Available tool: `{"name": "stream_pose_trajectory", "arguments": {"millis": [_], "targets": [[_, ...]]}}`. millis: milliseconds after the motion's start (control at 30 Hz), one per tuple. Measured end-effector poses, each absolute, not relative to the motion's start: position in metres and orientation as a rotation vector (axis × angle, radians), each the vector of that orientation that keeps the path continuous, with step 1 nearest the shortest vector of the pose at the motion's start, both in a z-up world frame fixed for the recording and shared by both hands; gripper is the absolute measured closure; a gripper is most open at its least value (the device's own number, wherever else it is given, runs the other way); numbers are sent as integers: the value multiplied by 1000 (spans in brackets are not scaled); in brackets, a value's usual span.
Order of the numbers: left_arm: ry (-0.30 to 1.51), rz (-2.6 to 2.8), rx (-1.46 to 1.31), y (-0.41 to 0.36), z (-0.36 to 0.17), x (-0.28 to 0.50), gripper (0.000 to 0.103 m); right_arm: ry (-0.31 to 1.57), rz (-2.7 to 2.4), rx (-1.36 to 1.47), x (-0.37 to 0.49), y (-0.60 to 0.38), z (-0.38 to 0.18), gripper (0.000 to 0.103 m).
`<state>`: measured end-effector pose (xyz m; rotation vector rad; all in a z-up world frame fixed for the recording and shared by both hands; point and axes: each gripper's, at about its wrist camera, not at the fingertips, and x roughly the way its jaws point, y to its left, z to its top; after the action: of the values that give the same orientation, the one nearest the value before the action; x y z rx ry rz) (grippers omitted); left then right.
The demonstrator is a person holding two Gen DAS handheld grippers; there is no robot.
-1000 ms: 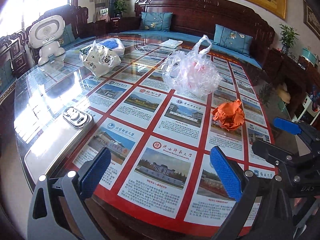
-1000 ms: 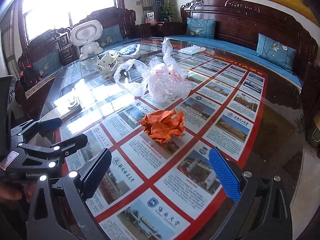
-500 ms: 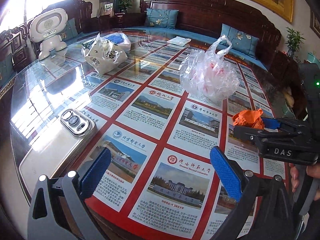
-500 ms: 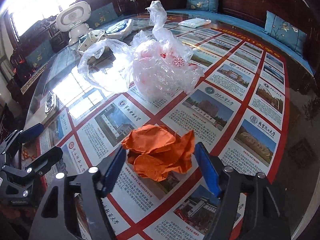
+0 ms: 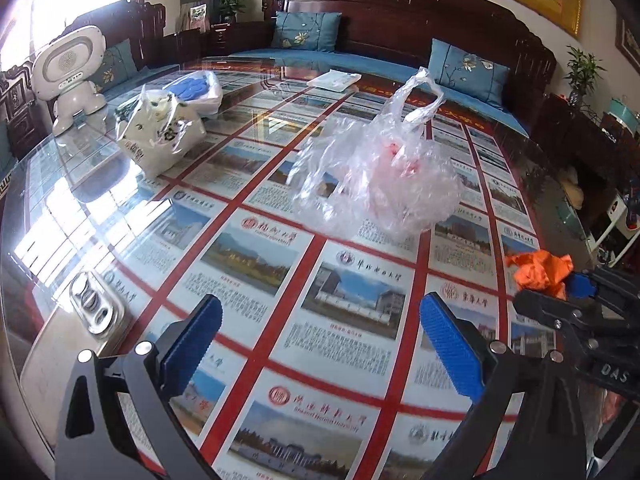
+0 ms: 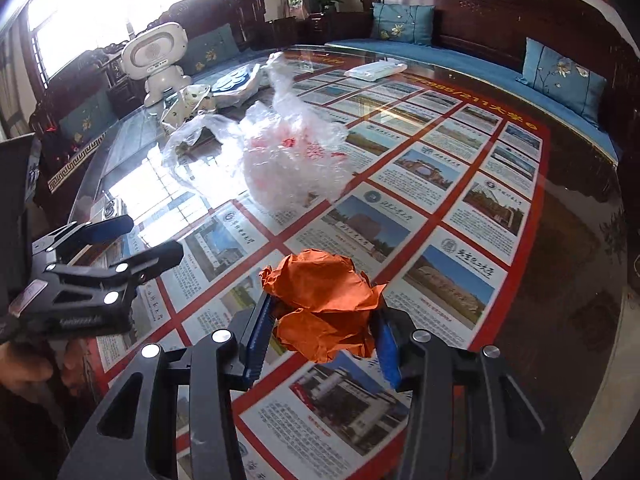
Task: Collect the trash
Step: 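Grasp the clear plastic bag with the left tool while the right tool holds the paper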
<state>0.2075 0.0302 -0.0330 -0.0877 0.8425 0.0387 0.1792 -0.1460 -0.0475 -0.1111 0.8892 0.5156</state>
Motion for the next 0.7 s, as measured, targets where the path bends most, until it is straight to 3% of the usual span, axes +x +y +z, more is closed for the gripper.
{"name": "stream_pose_trajectory", "arguments": {"millis": [267,700], "targets": [[831,-13,-57,-11,-22,263,4,887,472,-70,187,-185,-49,58],[868,-8,-179,-7,-25,295,4,857,520,-45,201,-187,-44,58]]}}
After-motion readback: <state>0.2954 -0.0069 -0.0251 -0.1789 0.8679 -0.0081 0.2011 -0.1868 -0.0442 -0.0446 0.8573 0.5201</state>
